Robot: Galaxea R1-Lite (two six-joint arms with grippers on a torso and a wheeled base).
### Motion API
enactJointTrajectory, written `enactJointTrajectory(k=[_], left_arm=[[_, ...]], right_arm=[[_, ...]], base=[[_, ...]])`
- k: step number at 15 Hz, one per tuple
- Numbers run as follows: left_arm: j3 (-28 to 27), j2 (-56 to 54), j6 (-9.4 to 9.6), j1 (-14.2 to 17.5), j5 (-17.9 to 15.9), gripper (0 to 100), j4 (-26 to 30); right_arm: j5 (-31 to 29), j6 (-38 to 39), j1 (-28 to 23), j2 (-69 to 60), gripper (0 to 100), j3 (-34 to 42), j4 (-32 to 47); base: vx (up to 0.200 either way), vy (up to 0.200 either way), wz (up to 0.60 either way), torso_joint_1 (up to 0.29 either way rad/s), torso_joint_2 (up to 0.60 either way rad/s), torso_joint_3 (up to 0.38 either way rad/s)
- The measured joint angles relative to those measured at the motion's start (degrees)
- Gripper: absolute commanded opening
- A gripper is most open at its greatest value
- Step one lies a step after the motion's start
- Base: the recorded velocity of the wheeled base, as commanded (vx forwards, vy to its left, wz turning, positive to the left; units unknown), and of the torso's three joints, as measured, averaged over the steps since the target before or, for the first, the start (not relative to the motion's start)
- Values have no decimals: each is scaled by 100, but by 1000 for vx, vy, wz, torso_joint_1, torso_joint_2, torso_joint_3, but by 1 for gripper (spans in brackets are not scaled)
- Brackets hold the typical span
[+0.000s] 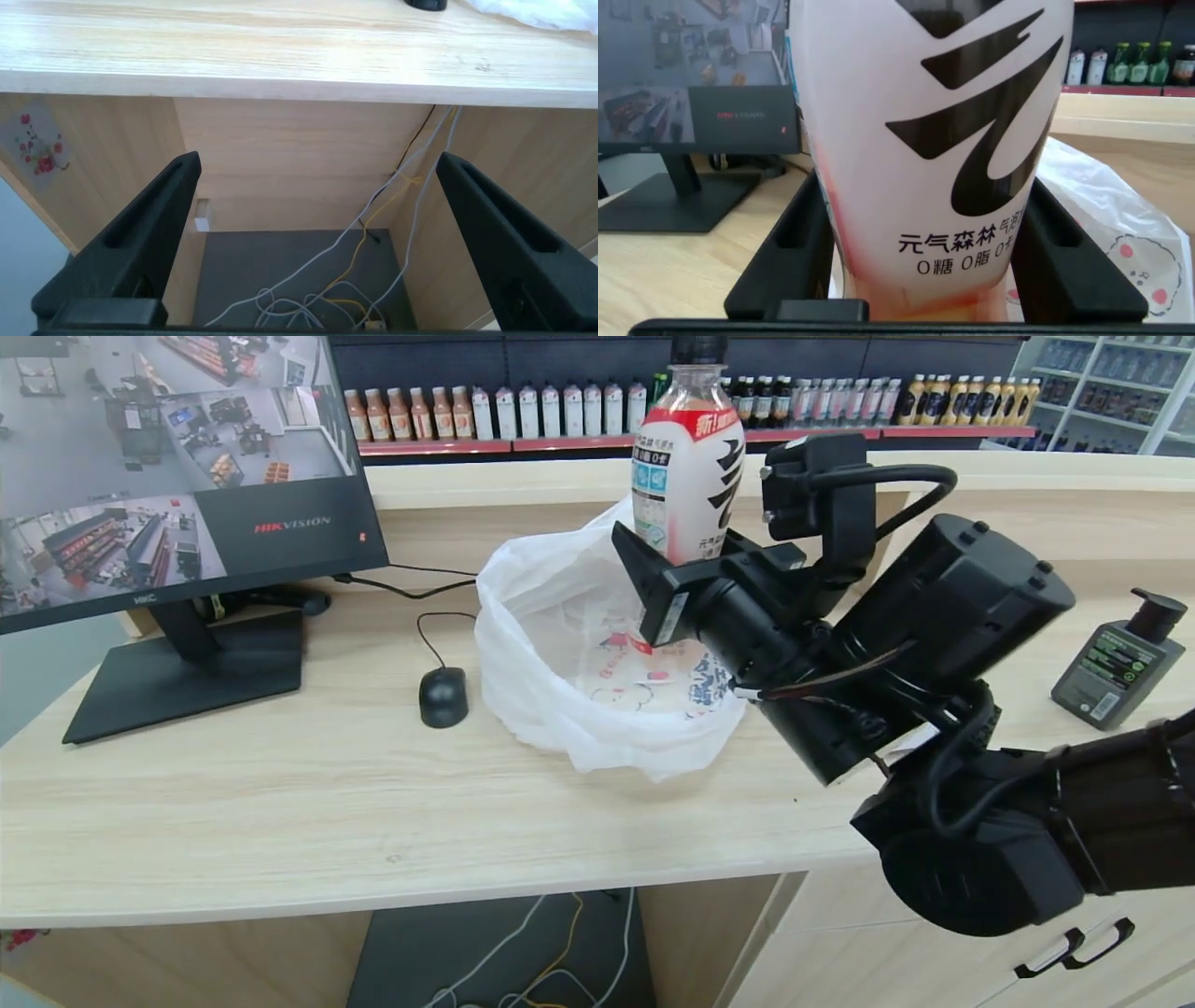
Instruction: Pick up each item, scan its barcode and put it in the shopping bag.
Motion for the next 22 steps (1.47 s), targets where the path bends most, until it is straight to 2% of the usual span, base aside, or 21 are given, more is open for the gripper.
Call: enactJointTrajectory(k=[4,10,15,18,22], left_arm=[[0,0,-2,-2,0,100,0],[0,0,0,-2,0,100,0],[0,0,-2,0,0,100,0],[0,0,-2,0,0,100,0],[0,0,0,0,0,100,0]], right_arm=[[35,41,-20,372,0,-404,39],[71,202,-317,1197,0,-1809,460],[274,233,-625,1582,0,-2124,597],[299,240,-752,1847,0,-2592,848],[304,240,-822,2382,0,-4036,1675]], base=[[0,0,0,0,0,0],[0,0,0,0,0,0],[0,0,0,0,0,0],[0,0,0,0,0,0],[0,0,0,0,0,0]])
